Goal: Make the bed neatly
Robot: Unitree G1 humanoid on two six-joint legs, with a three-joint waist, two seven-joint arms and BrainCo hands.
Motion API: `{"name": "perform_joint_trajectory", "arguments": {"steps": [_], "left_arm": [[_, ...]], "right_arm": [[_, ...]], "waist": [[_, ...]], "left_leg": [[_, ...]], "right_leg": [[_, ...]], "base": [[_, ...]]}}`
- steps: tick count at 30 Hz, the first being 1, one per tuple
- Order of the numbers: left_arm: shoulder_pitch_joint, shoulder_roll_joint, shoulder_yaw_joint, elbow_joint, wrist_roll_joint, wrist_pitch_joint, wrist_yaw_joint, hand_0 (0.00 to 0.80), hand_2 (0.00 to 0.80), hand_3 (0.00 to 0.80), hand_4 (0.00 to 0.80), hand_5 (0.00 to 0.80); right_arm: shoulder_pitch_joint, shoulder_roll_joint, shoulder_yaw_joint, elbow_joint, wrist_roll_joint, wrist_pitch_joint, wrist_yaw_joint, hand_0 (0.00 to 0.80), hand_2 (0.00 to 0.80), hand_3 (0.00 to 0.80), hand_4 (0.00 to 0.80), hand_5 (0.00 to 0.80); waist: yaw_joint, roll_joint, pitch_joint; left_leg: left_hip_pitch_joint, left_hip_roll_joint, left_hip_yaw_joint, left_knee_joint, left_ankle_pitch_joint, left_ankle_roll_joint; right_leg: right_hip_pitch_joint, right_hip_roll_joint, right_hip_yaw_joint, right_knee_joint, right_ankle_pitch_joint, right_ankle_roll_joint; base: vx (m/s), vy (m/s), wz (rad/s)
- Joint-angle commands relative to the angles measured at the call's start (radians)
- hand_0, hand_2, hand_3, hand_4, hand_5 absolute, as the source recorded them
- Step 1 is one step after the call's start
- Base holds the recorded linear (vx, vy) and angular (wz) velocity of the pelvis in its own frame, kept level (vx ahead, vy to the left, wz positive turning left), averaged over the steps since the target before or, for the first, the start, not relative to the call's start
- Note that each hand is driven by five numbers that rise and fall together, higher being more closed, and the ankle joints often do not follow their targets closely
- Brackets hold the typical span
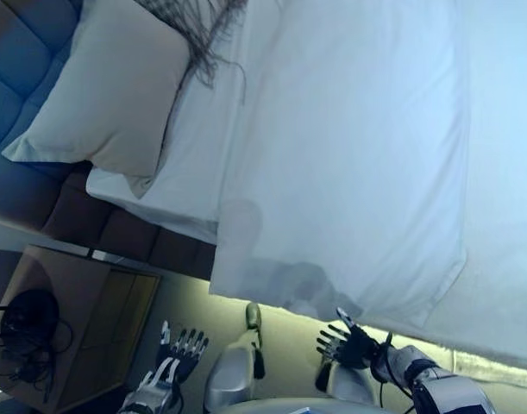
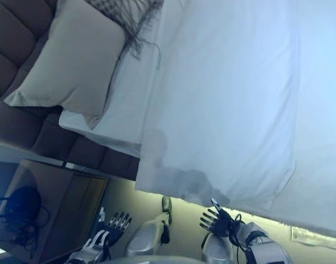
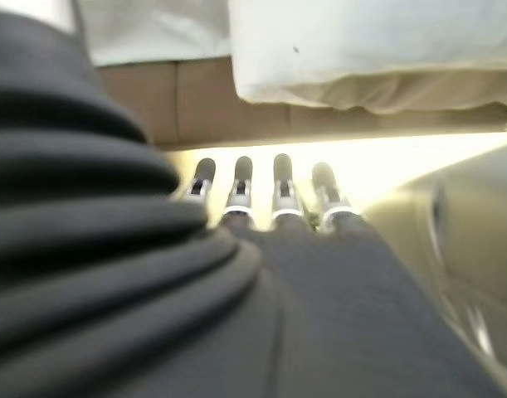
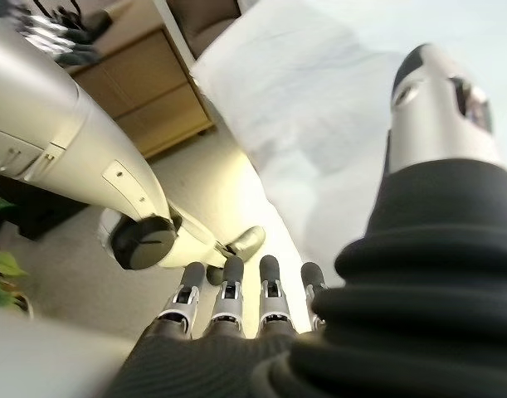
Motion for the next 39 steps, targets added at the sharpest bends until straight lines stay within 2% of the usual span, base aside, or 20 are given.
{"name": "perform_joint_trajectory", "arguments": {"steps": [1,5,8,12,15,17,21,25,29,31,33,35,36,38,39], "left_arm": [[-0.023,0.033,0.068,0.053,0.056,0.004,-0.027,0.000,0.000,0.000,0.000,0.000],[0.015,0.048,0.114,0.062,0.111,0.015,-0.071,0.000,0.000,0.000,0.000,0.000],[0.026,0.053,0.118,0.034,0.121,0.046,-0.189,0.000,0.000,0.000,0.000,0.000],[0.035,0.007,0.034,-0.134,0.084,0.050,-0.385,0.000,0.000,0.000,0.000,0.000],[0.027,-0.020,-0.023,-0.237,0.069,0.011,-0.523,0.000,0.000,0.000,0.000,0.000],[0.010,-0.027,-0.056,-0.294,0.085,-0.001,-0.570,0.000,0.000,0.000,0.000,0.000],[-0.054,-0.026,-0.131,-0.353,0.087,-0.034,-0.563,0.000,0.000,0.000,0.000,0.000],[-0.147,-0.008,-0.171,-0.395,0.030,-0.118,-0.466,0.000,0.000,0.000,0.000,0.000],[-0.218,0.011,-0.158,-0.429,-0.044,-0.168,-0.387,0.000,0.000,0.000,0.000,0.000],[-0.234,0.009,-0.140,-0.471,-0.089,-0.193,-0.362,0.000,0.000,0.000,0.000,0.000],[-0.246,0.009,-0.133,-0.525,-0.137,-0.200,-0.361,0.000,0.000,0.000,0.000,0.000],[-0.260,0.013,-0.143,-0.602,-0.186,-0.224,-0.341,0.000,0.000,0.000,0.000,0.000],[-0.269,0.015,-0.150,-0.632,-0.205,-0.235,-0.323,0.000,0.000,0.000,0.000,0.000],[-0.289,0.027,-0.152,-0.678,-0.220,-0.231,-0.294,0.000,0.000,0.000,0.000,0.000],[-0.302,0.032,-0.151,-0.713,-0.223,-0.228,-0.271,0.000,0.000,0.000,0.000,0.000]], "right_arm": [[0.030,-0.007,-0.034,0.034,0.019,0.005,0.021,0.000,0.000,0.000,0.000,0.000],[0.061,-0.008,-0.068,0.040,0.007,0.001,0.012,0.000,0.000,0.000,0.000,0.000],[0.090,-0.013,-0.089,0.043,0.003,-0.029,-0.040,0.000,0.000,0.000,0.000,0.000],[0.120,-0.011,-0.122,0.020,0.031,-0.146,-0.141,0.000,0.000,0.000,0.000,0.000],[0.129,-0.011,-0.147,0.024,0.033,-0.148,-0.205,0.000,0.000,0.000,0.000,0.000],[0.124,-0.010,-0.159,0.030,0.053,-0.145,-0.254,0.000,0.000,0.000,0.000,0.000],[0.094,-0.014,-0.159,0.043,0.087,-0.153,-0.322,0.000,0.000,0.000,0.000,0.000],[0.038,-0.024,-0.141,0.034,0.146,-0.156,-0.357,0.000,0.000,0.000,0.000,0.000],[-0.006,-0.047,-0.141,0.045,0.175,-0.171,-0.373,0.000,0.000,0.000,0.000,0.000],[-0.028,-0.065,-0.155,0.052,0.180,-0.184,-0.359,0.000,0.000,0.000,0.000,0.000],[-0.060,-0.095,-0.155,0.055,0.186,-0.199,-0.346,0.000,0.000,0.000,0.000,0.000],[-0.121,-0.131,-0.141,0.043,0.204,-0.221,-0.366,0.000,0.000,0.000,0.000,0.000],[-0.149,-0.141,-0.130,0.037,0.214,-0.232,-0.380,0.000,0.000,0.000,0.000,0.000],[-0.192,-0.162,-0.127,0.030,0.241,-0.242,-0.407,0.000,0.000,0.000,0.000,0.000],[-0.216,-0.180,-0.125,0.025,0.256,-0.248,-0.419,0.000,0.000,0.000,0.000,0.000]], "waist": [[0.023,-0.014,0.008],[0.028,-0.025,-0.019],[0.026,-0.034,-0.041],[0.019,-0.043,-0.049],[0.012,-0.048,-0.041],[0.011,-0.050,-0.033],[-0.001,-0.047,-0.011],[-0.025,-0.034,0.037],[-0.043,-0.025,0.093],[-0.041,-0.020,0.122],[-0.037,-0.017,0.168],[-0.026,-0.014,0.220],[-0.024,-0.008,0.236],[-0.026,-0.002,0.256],[-0.022,-0.001,0.277]], "left_leg": [[0.097,-0.056,0.052,-0.003,-0.144,0.005],[0.129,-0.053,0.061,-0.003,-0.155,0.007],[0.160,-0.049,0.075,-0.003,-0.166,0.007],[0.183,-0.047,0.085,-0.003,-0.180,0.015],[0.187,-0.045,0.090,-0.003,-0.186,0.021],[0.191,-0.045,0.089,-0.003,-0.190,0.023],[0.189,-0.043,0.096,-0.003,-0.194,0.028],[0.162,-0.045,0.122,0.001,-0.181,0.036],[0.109,-0.035,0.170,0.057,-0.180,0.037],[0.086,-0.034,0.173,0.116,-0.212,0.028],[0.006,-0.032,0.155,0.222,-0.214,0.027],[-0.110,-0.056,0.039,0.341,-0.245,0.035],[-0.144,-0.062,0.035,0.362,-0.252,0.043],[-0.176,-0.053,0.065,0.405,-0.277,0.043],[-0.232,-0.057,0.068,0.458,-0.281,0.050]], "right_leg": [[-0.010,-0.028,0.004,-0.102,0.147,0.041],[0.029,-0.025,-0.012,-0.110,0.145,0.043],[0.061,-0.021,-0.020,-0.118,0.145,0.044],[0.078,-0.014,-0.006,-0.126,0.151,0.045],[0.073,-0.011,0.005,-0.122,0.156,0.046],[0.070,-0.010,0.014,-0.119,0.159,0.047],[0.047,-0.009,0.030,-0.103,0.165,0.050],[-0.011,-0.007,0.054,-0.077,0.166,0.045],[-0.065,-0.015,0.052,-0.050,0.166,0.044],[-0.072,-0.028,0.044,-0.031,0.146,0.051],[-0.117,-0.037,0.051,-0.006,0.163,0.029],[-0.207,-0.035,0.115,0.065,0.154,0.007],[-0.253,-0.034,0.124,0.106,0.145,0.002],[-0.314,-0.044,0.117,0.173,0.120,0.006],[-0.366,-0.060,0.112,0.219,0.122,-0.005]], "base": [[0.045,-0.064,0.12],[0.078,-0.057,0.02],[0.100,-0.042,-0.01],[0.050,-0.049,-0.04],[-0.009,-0.060,-0.04],[-0.002,-0.080,-0.09],[-0.026,-0.074,-0.16],[-0.104,-0.053,-0.20],[-0.109,-0.065,-0.44],[-0.042,-0.052,-0.49],[-0.253,-0.054,-0.53],[-0.265,-0.001,-0.63],[-0.129,0.025,-0.56],[-0.147,-0.021,-0.61],[-0.229,-0.054,-0.38]]}}
